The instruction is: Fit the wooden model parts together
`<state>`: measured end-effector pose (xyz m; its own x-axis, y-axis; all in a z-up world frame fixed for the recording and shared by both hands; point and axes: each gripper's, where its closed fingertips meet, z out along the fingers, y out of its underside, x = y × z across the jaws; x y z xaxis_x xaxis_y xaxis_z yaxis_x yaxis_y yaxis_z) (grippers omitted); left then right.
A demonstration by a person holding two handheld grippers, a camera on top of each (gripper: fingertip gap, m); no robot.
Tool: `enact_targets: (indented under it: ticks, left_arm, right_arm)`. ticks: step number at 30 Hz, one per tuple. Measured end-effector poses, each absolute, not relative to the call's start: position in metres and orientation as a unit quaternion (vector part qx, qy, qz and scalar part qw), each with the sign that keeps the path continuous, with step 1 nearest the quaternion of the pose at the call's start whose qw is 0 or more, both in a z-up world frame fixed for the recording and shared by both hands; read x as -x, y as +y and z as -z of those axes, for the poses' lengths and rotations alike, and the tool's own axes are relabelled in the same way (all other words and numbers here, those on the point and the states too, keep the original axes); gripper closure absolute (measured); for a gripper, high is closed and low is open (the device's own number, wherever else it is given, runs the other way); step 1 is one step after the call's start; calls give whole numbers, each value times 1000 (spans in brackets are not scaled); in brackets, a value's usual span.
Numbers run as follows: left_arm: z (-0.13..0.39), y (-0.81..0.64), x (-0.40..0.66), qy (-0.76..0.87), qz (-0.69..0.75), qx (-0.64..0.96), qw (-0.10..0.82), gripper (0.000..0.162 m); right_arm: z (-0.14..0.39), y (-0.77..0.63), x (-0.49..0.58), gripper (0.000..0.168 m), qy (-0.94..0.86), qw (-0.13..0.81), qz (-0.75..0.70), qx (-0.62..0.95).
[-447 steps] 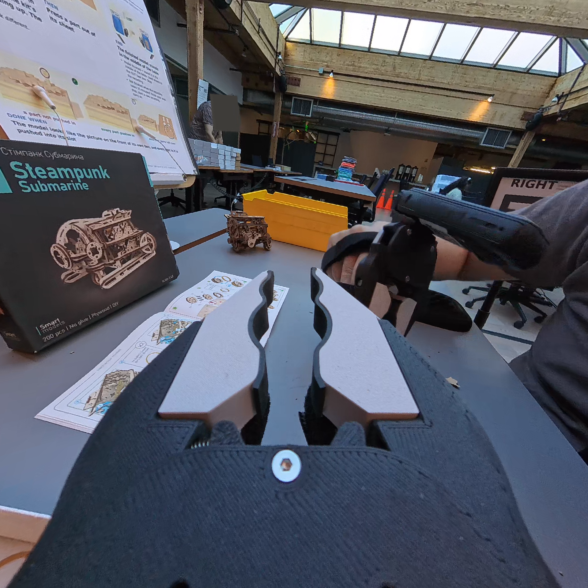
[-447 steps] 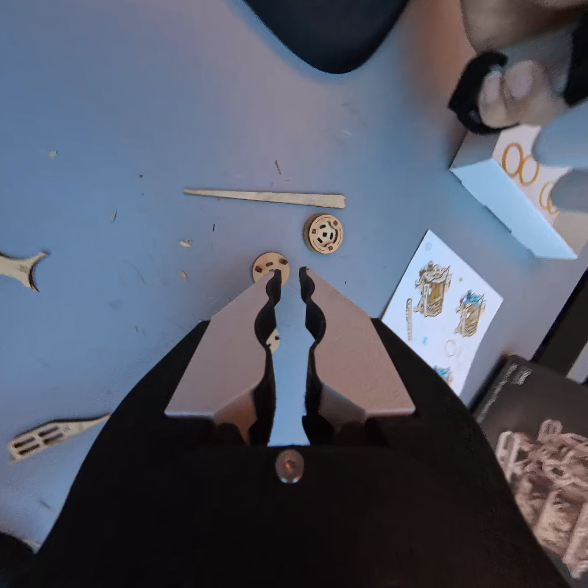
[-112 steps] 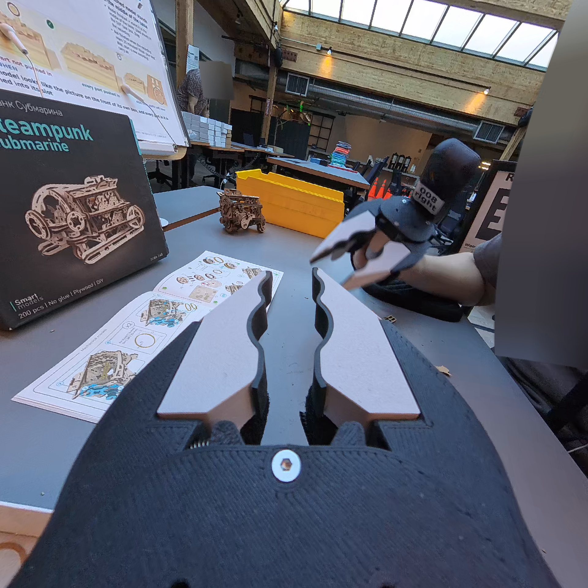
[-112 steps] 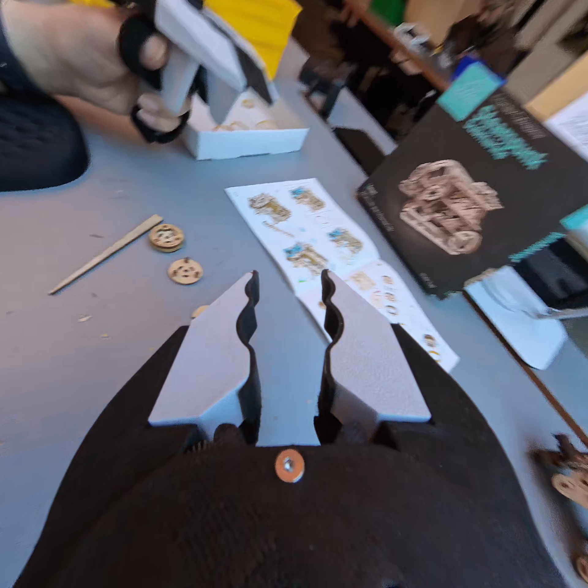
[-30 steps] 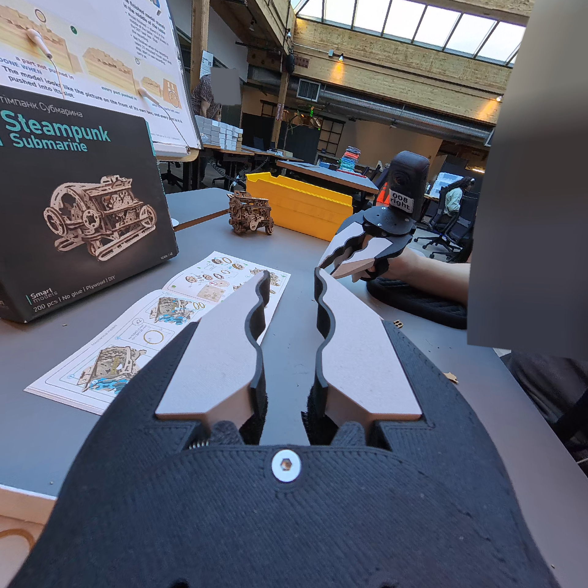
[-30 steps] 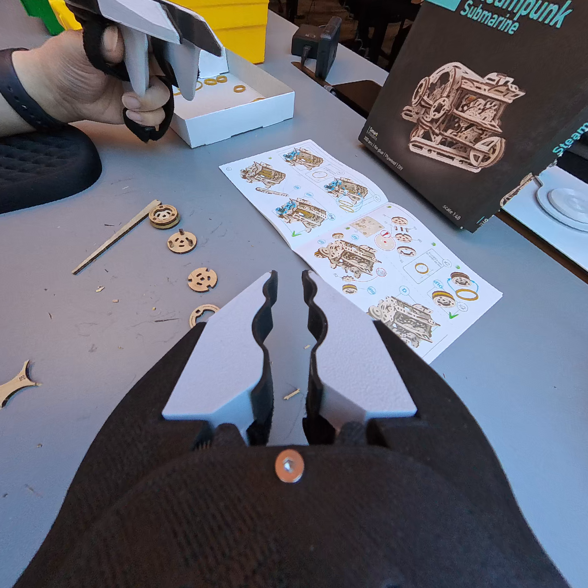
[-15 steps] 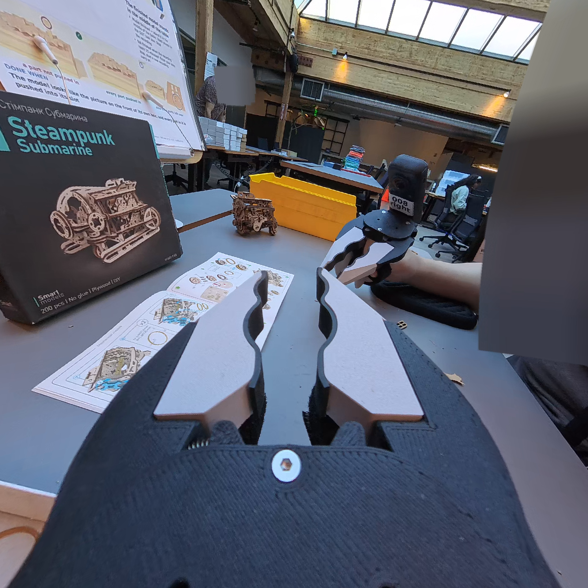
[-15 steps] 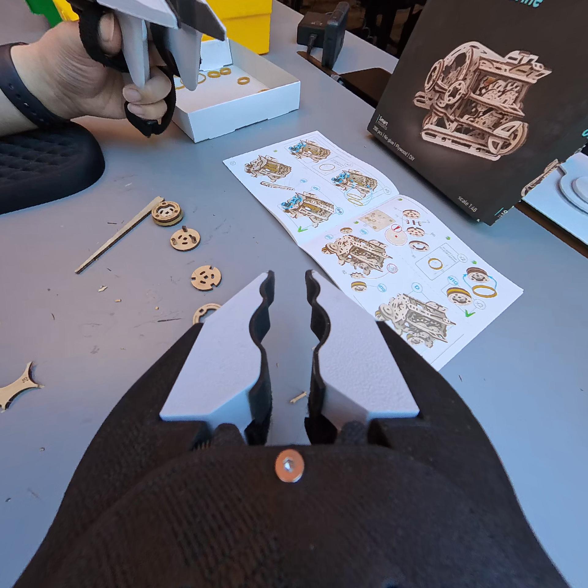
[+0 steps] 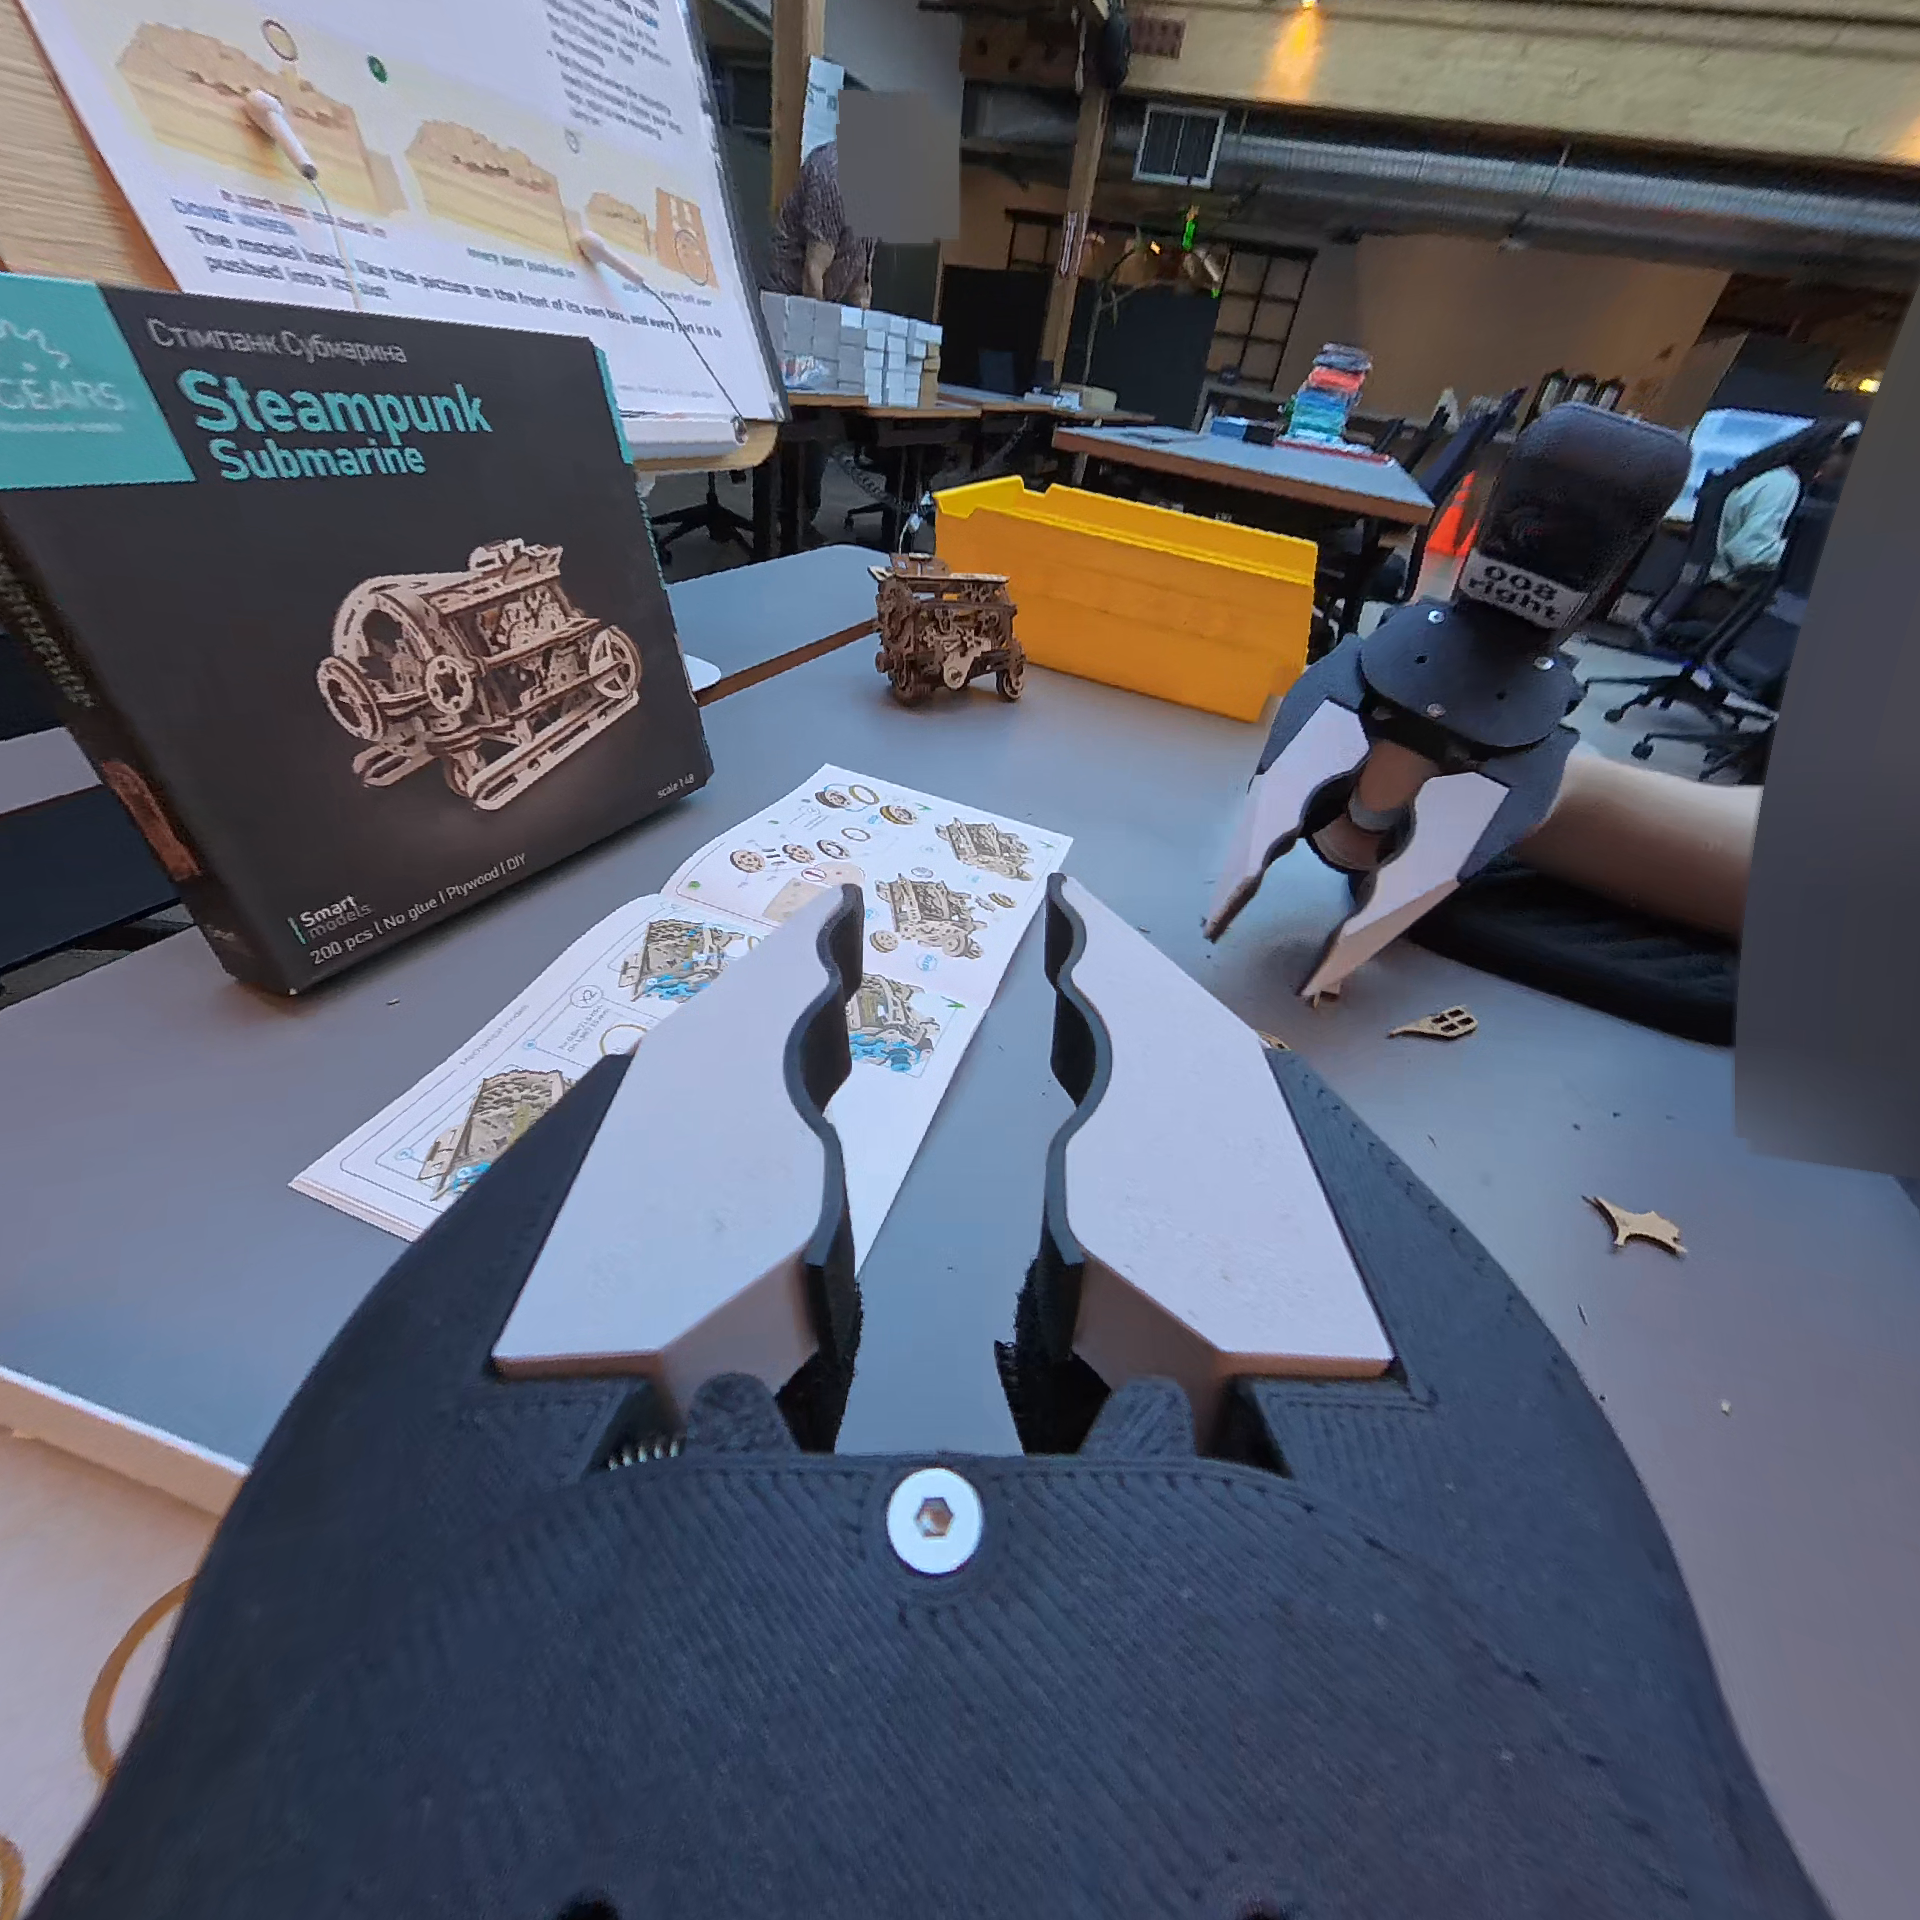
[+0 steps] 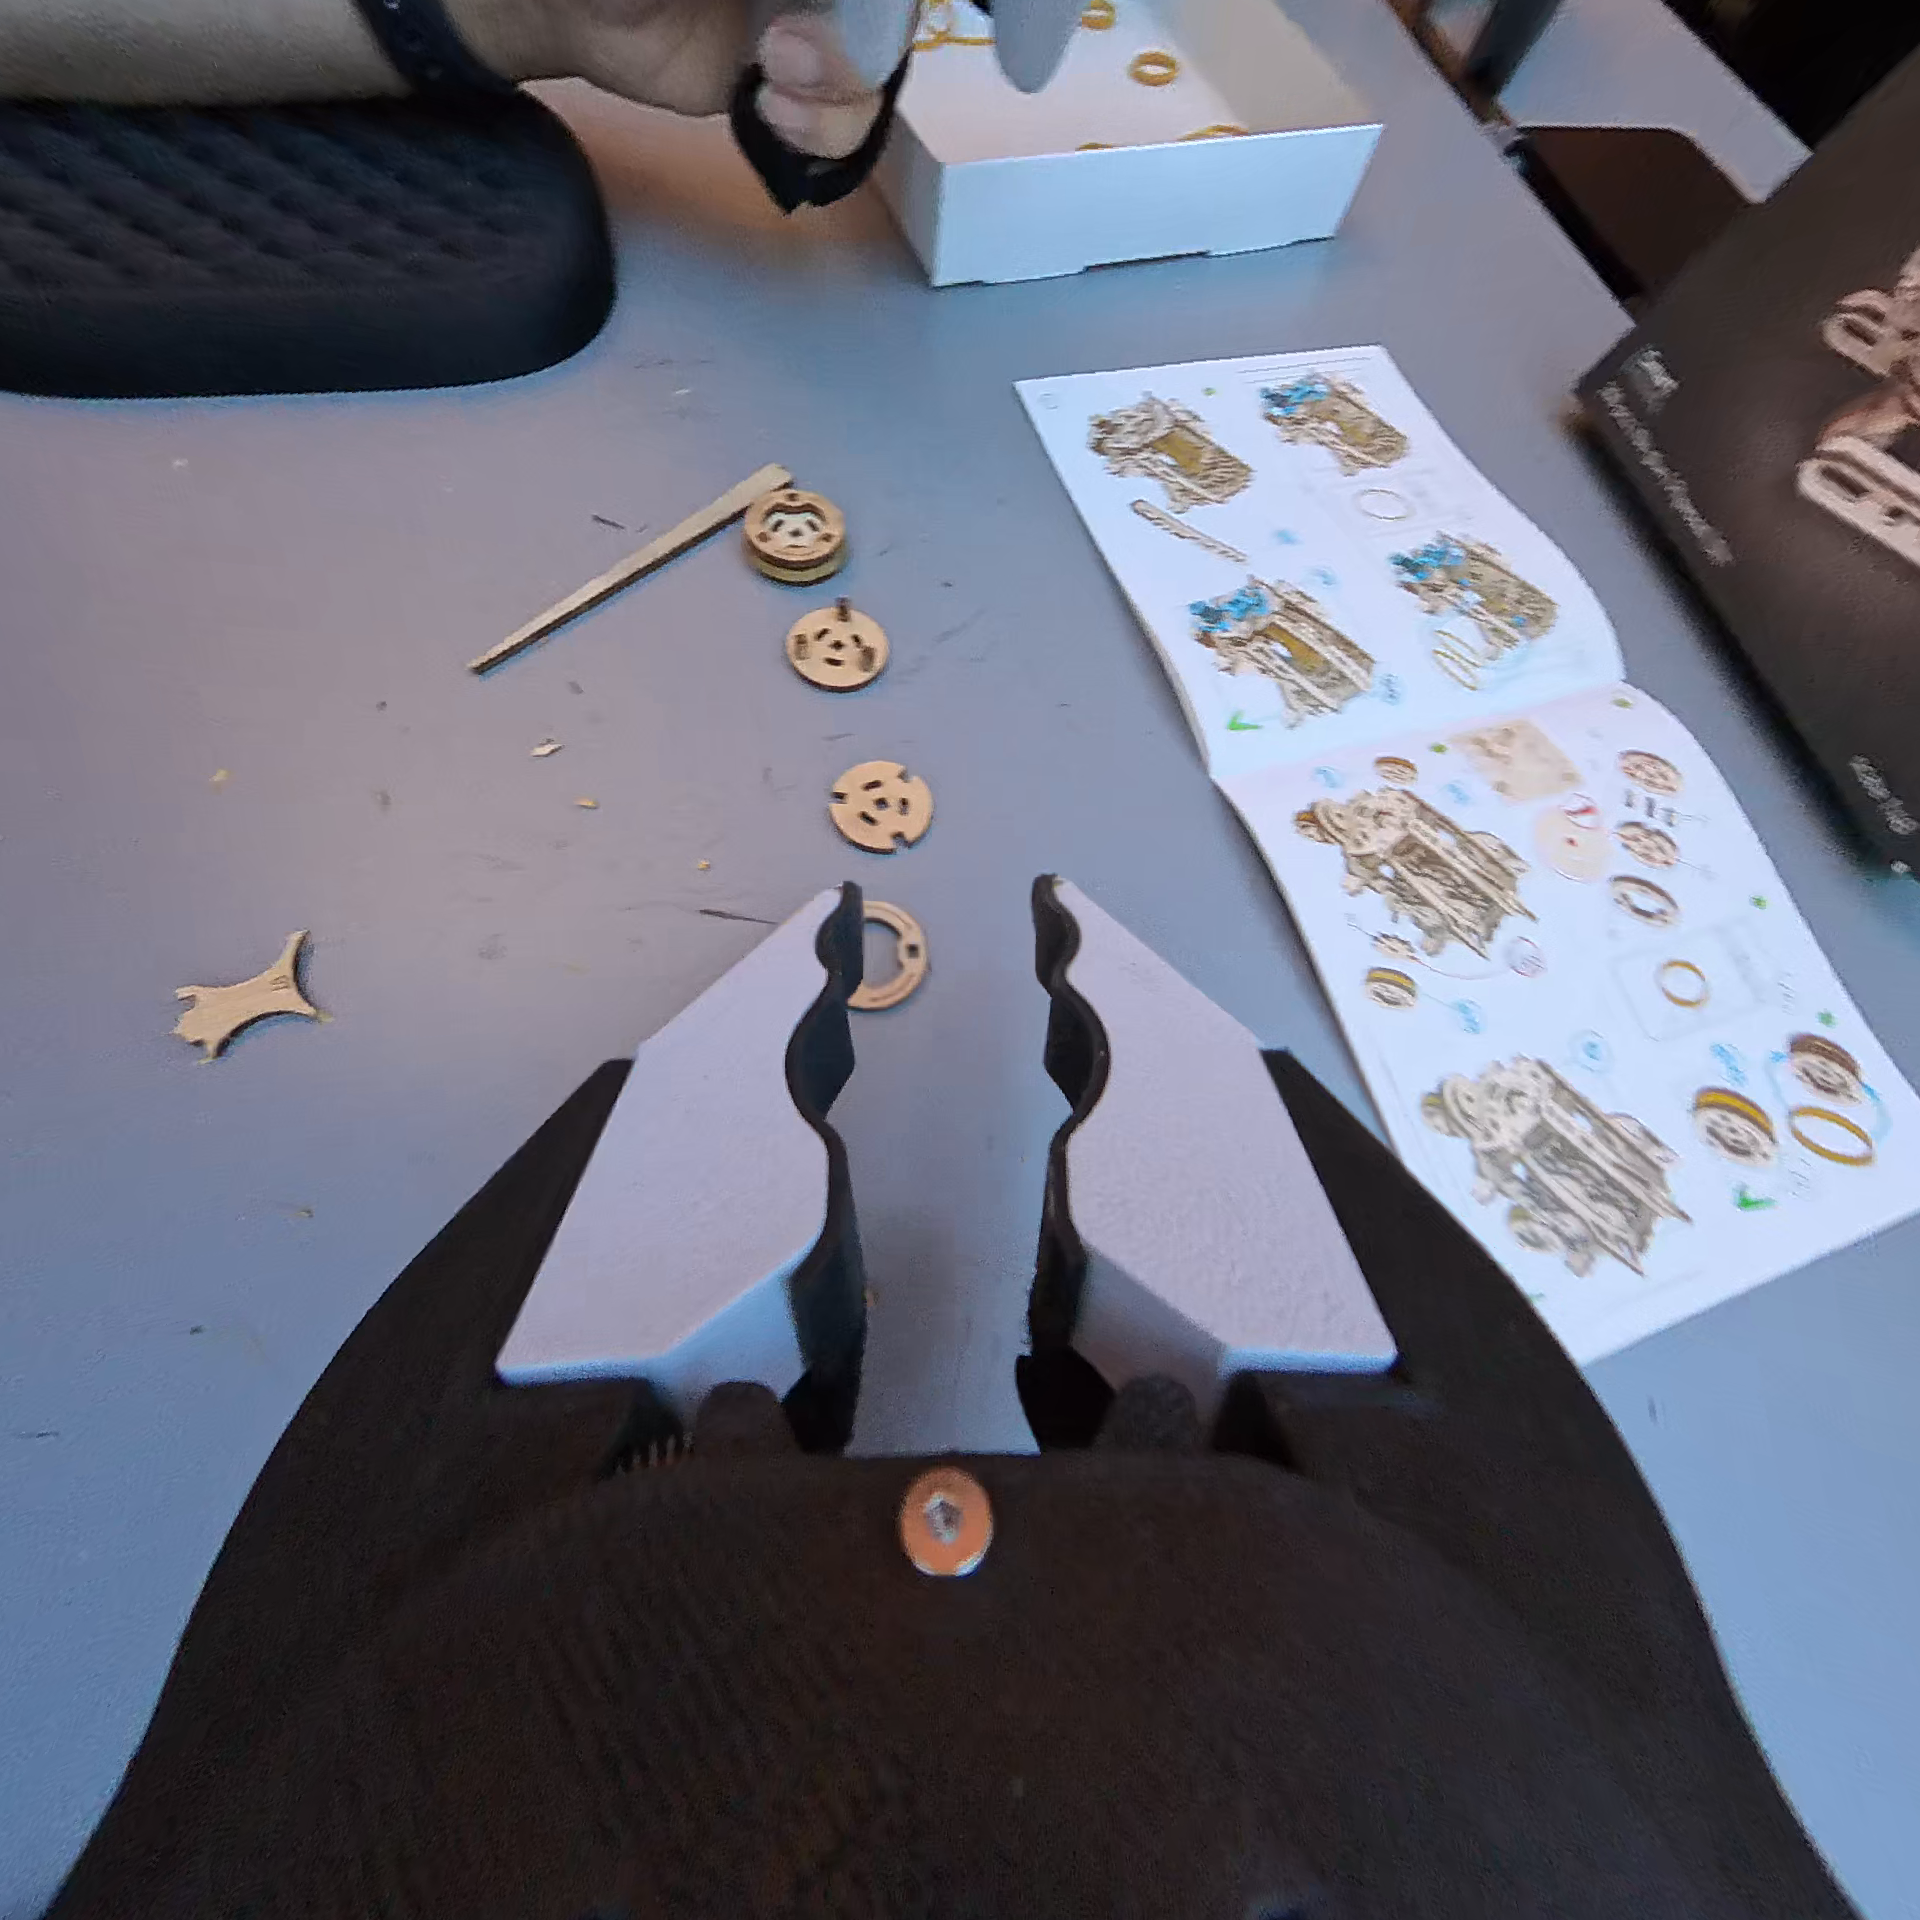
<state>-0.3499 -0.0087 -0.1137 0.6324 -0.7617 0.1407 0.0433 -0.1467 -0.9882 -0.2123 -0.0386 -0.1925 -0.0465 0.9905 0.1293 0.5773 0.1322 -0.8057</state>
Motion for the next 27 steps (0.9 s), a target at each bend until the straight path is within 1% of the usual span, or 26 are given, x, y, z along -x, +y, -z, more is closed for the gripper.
enact_targets:
  ticks: [4, 8, 10, 14, 17, 19, 27]
  left_arm:
    - [115, -14, 337, 289, 328, 678, 590, 129]
    - [118, -17, 330, 303, 326, 679, 583, 129]
    - [117, -18, 329, 307, 325, 679, 583, 130]
    - [117, -19, 326, 311, 327, 677, 581, 130]
    - [118, -20, 325, 313, 327, 678, 580, 130]
    - [117, -21, 323, 316, 329, 677, 578, 130]
    - [111, -40, 296, 326, 401, 672, 531, 131]
  right_arm:
    - [203, -57, 232, 135, -683, 327, -293, 583]
    - [224, -51, 240, 133, -705, 308, -234, 594]
    - [223, -49, 242, 133, -692, 313, -241, 605]
    - [226, -56, 244, 132, -664, 283, -280, 632]
    - [225, -58, 245, 142, -666, 280, -278, 633]
    - [219, -53, 246, 148, -677, 314, -257, 615]
    - [184, -54, 244, 148, -662, 412, -261, 570]
